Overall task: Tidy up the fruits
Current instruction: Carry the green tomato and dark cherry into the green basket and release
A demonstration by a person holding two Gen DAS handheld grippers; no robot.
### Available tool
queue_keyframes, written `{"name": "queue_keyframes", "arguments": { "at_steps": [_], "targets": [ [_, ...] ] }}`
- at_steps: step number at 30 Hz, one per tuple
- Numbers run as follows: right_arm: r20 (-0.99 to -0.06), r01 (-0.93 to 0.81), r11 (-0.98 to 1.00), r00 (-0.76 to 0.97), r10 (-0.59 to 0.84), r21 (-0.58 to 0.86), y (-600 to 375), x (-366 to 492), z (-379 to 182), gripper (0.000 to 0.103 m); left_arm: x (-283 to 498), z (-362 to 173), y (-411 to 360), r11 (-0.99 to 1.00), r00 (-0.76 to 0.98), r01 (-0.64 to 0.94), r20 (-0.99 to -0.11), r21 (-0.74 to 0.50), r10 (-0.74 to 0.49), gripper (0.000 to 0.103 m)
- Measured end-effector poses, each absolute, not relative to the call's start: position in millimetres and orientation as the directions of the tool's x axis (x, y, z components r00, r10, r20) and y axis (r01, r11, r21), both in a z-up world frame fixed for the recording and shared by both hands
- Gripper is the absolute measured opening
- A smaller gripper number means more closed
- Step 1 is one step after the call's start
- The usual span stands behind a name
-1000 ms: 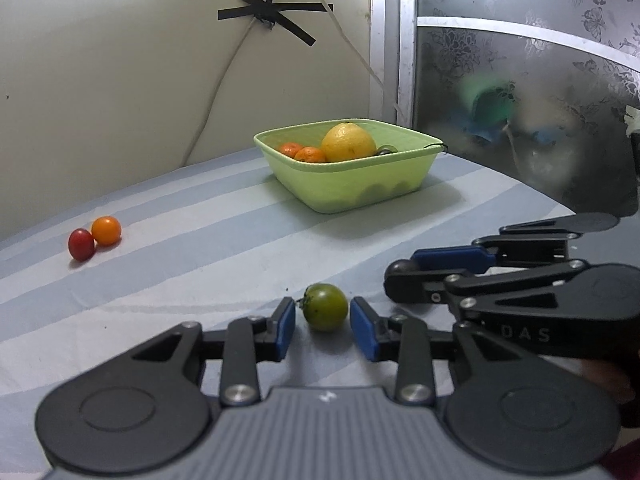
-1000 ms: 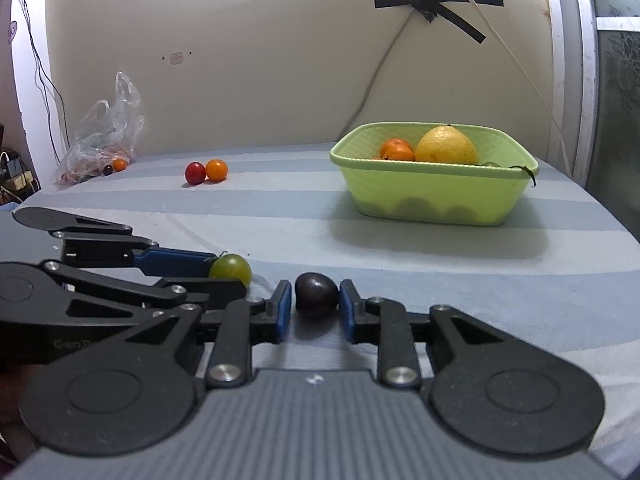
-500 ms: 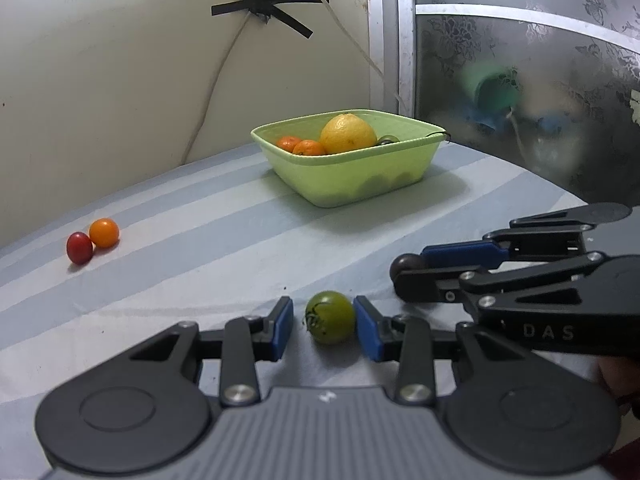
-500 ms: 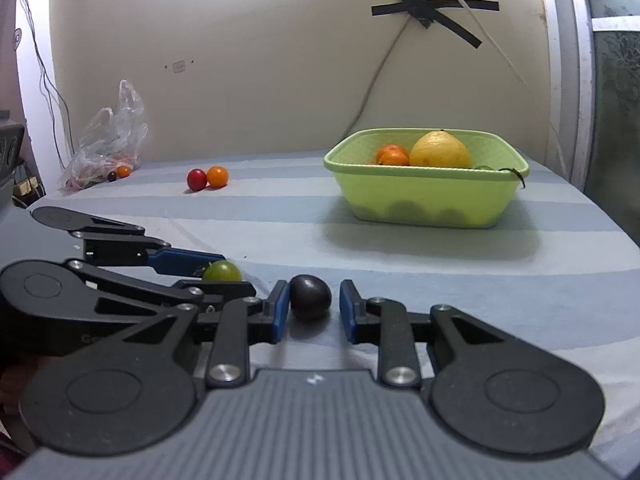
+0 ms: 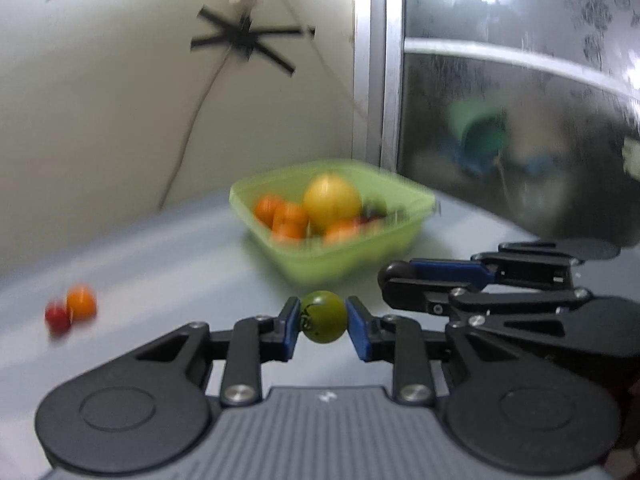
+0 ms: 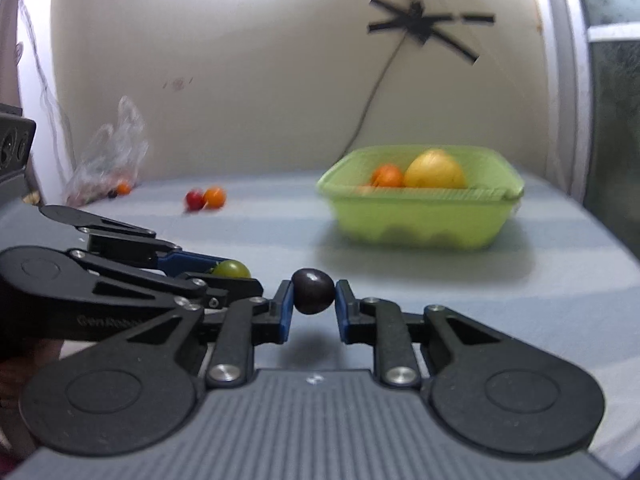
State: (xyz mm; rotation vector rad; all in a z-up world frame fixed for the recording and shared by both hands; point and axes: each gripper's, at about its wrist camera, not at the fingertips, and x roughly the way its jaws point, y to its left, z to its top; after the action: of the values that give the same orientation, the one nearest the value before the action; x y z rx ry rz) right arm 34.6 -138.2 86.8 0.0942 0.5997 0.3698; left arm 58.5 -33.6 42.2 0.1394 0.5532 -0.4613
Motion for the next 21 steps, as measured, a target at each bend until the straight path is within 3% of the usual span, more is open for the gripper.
{"name": "queue_keyframes", "arguments": {
  "at_steps": [5,11,13,15,18,21],
  "targets": [
    [-0.449,-0.252,0.953,0.841,0.301,0.167,-154,65,104,0.025,103,59,-55,0.889,0.777,0.457,-0.501,0.03,-0.382,0.026],
    [-0.422,-0.171,0.977,0.882,0.21,0.128,-170,105,99,0.026,148,46,-71,0.904,0.773,0.425,-0.537,0.044,-0.337,0.027],
    [-0.429,-0.155,0.982,0.884,0.187,0.109,-171,115,92,0.026,157,41,-72,0.912,0.769,0.409,-0.551,0.035,-0.324,0.036],
    [-0.431,-0.137,0.982,0.884,0.18,0.129,-175,121,83,0.026,162,38,-70,0.924,0.774,0.383,-0.554,0.024,-0.306,0.052],
    [-0.446,-0.114,0.976,0.875,0.188,0.188,-184,125,77,0.027,163,38,-68,0.926,0.773,0.376,-0.554,0.007,-0.31,0.053],
    [-0.411,-0.097,0.965,0.891,0.194,0.244,-192,122,79,0.042,155,45,-63,0.934,0.789,0.358,-0.531,-0.011,-0.309,0.053]
  ]
}}
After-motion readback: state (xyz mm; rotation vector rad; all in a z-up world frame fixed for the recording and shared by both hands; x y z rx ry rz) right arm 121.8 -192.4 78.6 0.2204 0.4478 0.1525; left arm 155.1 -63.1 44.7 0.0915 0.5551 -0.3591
